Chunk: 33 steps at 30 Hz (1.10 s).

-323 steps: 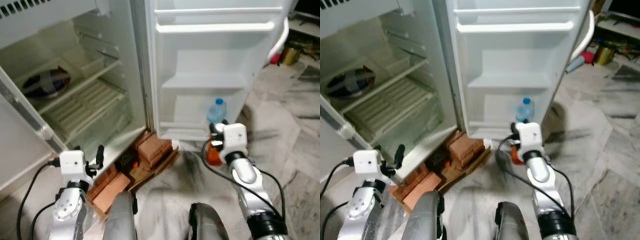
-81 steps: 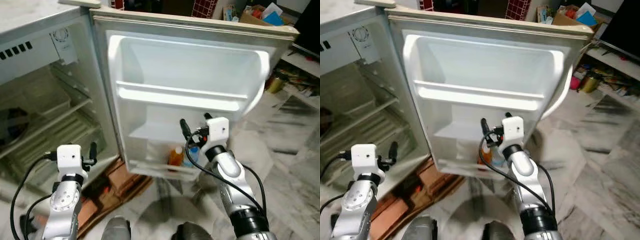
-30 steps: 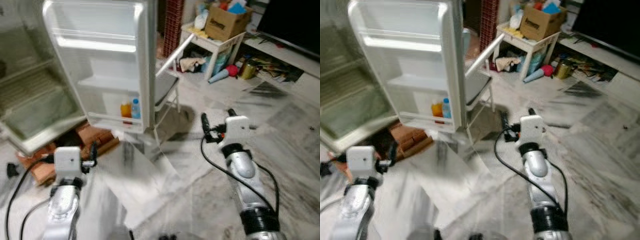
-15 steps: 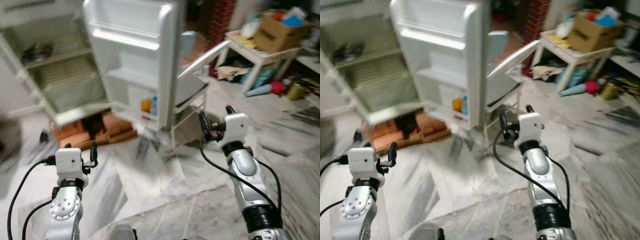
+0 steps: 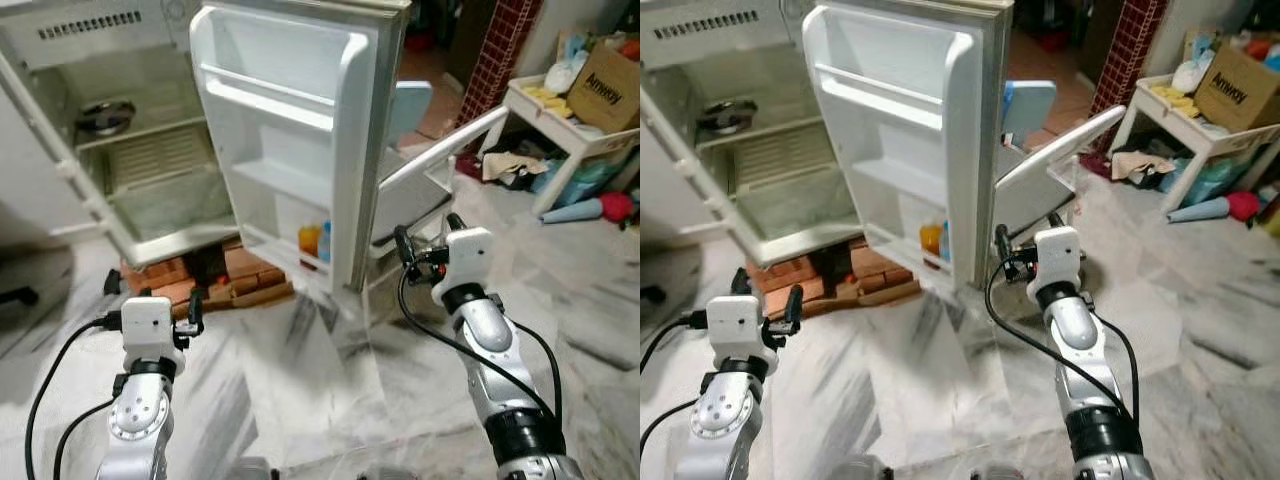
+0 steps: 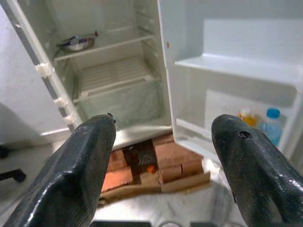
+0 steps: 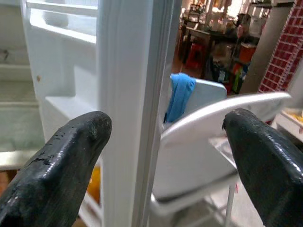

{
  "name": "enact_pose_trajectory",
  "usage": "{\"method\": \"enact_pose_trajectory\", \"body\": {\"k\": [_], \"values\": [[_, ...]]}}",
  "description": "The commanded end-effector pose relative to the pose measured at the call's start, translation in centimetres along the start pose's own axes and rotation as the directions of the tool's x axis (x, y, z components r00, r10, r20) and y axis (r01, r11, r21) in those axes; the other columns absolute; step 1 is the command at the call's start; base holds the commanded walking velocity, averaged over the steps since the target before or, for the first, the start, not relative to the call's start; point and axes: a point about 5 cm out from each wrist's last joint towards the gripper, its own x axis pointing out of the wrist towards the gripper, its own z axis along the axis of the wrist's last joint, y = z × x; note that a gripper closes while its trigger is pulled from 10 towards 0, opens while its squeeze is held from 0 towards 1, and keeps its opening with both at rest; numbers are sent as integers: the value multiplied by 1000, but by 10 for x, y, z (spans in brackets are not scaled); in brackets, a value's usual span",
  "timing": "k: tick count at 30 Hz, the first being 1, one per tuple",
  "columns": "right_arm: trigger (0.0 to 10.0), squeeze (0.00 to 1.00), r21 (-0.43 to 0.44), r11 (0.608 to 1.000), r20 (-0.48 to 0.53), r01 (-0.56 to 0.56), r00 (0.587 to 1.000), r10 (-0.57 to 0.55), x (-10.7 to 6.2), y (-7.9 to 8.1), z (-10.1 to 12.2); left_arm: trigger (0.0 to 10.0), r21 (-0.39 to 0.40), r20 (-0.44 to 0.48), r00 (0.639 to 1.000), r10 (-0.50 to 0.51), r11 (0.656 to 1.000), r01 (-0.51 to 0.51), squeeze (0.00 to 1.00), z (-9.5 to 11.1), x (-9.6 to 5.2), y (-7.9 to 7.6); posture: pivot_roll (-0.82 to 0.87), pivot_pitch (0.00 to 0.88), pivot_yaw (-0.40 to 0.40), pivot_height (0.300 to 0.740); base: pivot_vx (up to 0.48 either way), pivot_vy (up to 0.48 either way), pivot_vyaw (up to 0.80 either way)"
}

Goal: Restocking fridge

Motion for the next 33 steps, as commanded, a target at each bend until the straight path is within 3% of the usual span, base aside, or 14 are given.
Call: {"method": "enact_pose_trajectory", "body": {"k": [1,8,15,33], "values": [[10000,0,19,1000,12,-22,1000,22,4,8,3,10000,20,-5,1000,20,1000,-20,0,0,0,7,122,48,3,740,472,0,0],[10000,0,-24,999,32,-37,999,38,5,9,6,10000,29,-18,1000,24,999,-24,0,-2,0,6,122,51,2,740,465,0,398],[10000,0,-8,1000,31,-29,999,30,5,9,6,10000,47,-36,999,21,999,-19,0,-4,1,4,122,54,3,740,393,-211,483],[10000,0,10,999,32,-35,999,35,6,8,5,10000,53,-60,998,-2,999,5,0,-7,0,0,124,61,5,740,0,-437,0]]}}
